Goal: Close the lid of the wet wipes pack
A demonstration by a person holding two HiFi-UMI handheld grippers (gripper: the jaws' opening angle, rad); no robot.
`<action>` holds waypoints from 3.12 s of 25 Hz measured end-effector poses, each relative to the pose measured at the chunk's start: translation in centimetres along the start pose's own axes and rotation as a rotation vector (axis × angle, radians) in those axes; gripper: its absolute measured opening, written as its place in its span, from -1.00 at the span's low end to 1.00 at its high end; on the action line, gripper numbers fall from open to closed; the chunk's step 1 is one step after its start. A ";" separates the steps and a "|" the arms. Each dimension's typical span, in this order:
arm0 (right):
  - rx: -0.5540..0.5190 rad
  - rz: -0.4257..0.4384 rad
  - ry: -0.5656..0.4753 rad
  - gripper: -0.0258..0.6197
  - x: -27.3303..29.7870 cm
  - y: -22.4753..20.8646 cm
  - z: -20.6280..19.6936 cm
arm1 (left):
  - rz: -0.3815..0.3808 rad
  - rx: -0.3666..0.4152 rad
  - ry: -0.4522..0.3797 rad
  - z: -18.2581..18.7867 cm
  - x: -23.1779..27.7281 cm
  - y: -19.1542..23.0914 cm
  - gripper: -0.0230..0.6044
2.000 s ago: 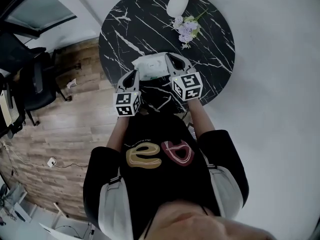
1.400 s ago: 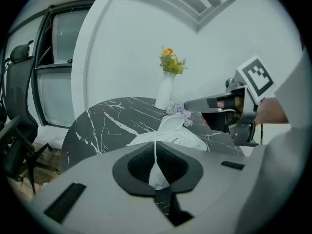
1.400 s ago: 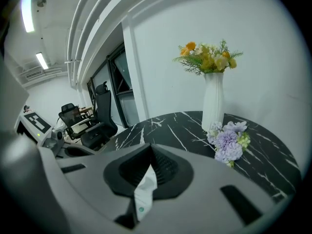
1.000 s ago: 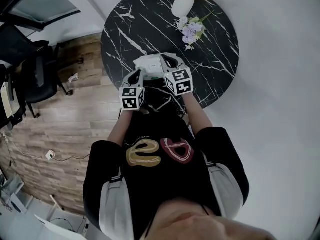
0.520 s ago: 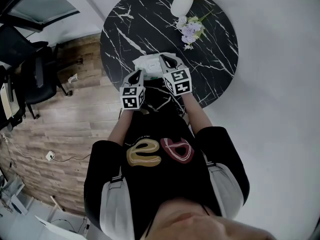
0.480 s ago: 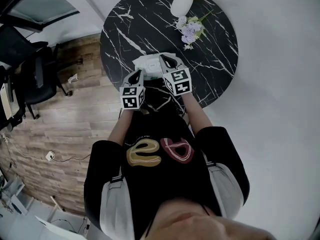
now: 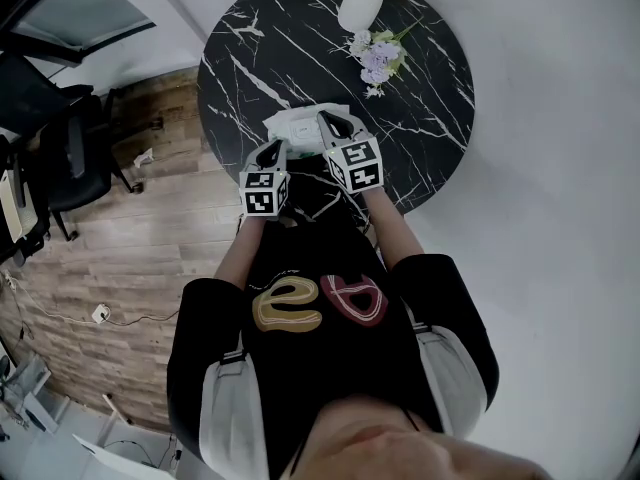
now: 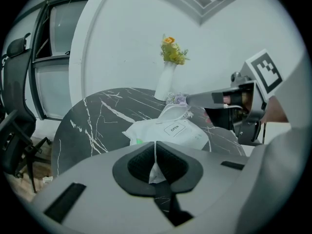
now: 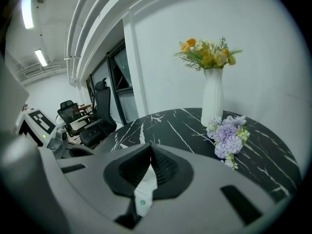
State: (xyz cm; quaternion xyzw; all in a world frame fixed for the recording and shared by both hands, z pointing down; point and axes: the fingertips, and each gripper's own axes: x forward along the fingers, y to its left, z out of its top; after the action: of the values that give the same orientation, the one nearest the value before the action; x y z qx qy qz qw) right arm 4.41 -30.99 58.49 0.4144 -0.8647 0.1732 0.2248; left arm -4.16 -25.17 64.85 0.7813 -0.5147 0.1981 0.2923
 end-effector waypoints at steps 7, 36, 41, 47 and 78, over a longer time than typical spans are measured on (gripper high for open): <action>0.000 -0.001 0.002 -0.88 0.0 0.0 -0.3 | -0.011 0.007 0.010 -0.3 0.4 -0.2 -0.85; 0.016 -0.008 0.017 -0.88 -1.0 0.8 -1.8 | -0.013 -0.011 0.005 -0.2 0.7 -0.1 -0.85; 0.024 -0.005 0.024 -0.88 -1.2 0.9 -2.5 | -0.008 -0.015 0.003 -0.3 0.7 -0.1 -0.85; 0.031 -0.004 0.029 -0.88 -1.2 1.1 -2.8 | -0.005 -0.017 0.002 -0.3 0.7 -0.1 -0.85; 0.020 0.005 0.101 -0.88 -0.9 1.6 -5.2 | -0.003 -0.016 0.000 -0.3 0.7 -0.1 -0.85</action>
State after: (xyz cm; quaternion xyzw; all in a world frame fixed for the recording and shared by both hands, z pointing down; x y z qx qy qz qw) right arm 4.88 -26.97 62.19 0.4050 -0.8515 0.2032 0.2637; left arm -3.82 -25.38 65.49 0.7799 -0.5150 0.1934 0.2986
